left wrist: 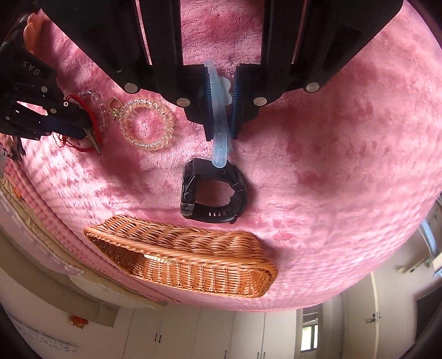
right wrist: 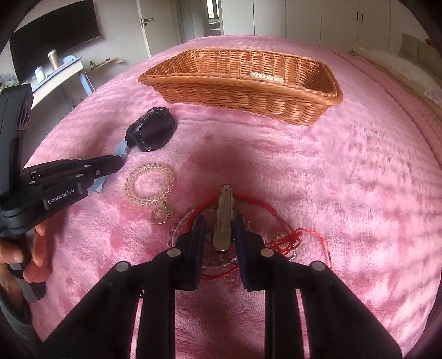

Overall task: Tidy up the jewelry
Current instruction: 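Grasp the light blue hair clip with the left tool while the right tool grasps the silver clip, then carry both clips into the wicker basket and open both tools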

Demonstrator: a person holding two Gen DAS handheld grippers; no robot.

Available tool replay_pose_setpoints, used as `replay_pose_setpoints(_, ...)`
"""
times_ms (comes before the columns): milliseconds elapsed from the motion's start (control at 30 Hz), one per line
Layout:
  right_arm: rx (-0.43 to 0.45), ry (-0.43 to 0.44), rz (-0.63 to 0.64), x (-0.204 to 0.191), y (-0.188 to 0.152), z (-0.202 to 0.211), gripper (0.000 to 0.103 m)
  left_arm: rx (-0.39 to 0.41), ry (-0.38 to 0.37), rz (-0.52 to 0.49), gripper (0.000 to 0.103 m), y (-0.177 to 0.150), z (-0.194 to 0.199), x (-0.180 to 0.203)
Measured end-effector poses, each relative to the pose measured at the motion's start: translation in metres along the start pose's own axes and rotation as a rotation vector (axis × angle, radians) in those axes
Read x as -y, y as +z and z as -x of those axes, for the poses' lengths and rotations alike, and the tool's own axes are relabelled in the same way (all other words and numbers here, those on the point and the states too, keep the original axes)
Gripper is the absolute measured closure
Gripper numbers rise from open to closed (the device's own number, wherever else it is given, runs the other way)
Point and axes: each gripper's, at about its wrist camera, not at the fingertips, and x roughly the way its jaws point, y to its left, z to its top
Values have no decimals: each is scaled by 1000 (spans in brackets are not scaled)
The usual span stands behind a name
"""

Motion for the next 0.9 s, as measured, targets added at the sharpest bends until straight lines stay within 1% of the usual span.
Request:
replay_pose_setpoints(133, 32, 22, -22, 5, -1, 8, 89, 11, -15, 8, 93, 0, 1, -2)
replay_pose_setpoints(300, 106, 91, -62, 14, 0, 25, 89, 37, -38, 5, 93, -2, 7, -1)
replay_pose_setpoints(433, 156, 129, -90, 19, 2, 37, 89, 82, -68, -1, 93, -4, 18, 1)
replay_pose_setpoints(600, 221, 144, -120, 25, 6, 55, 89, 158, -121, 13, 93, -5, 41, 3)
replay_pose_setpoints(667, 256, 144, -128, 26, 13, 67, 89, 186, -138, 12, 93, 0, 52, 5)
replay_pose_setpoints(800, 310, 119, -116, 26, 35, 88, 89, 246, -138, -30, 93, 23, 77, 16)
replay_pose_setpoints(900, 345, 79, -82, 24, 68, 98, 89, 279, -151, -46, 93, 48, 88, 21)
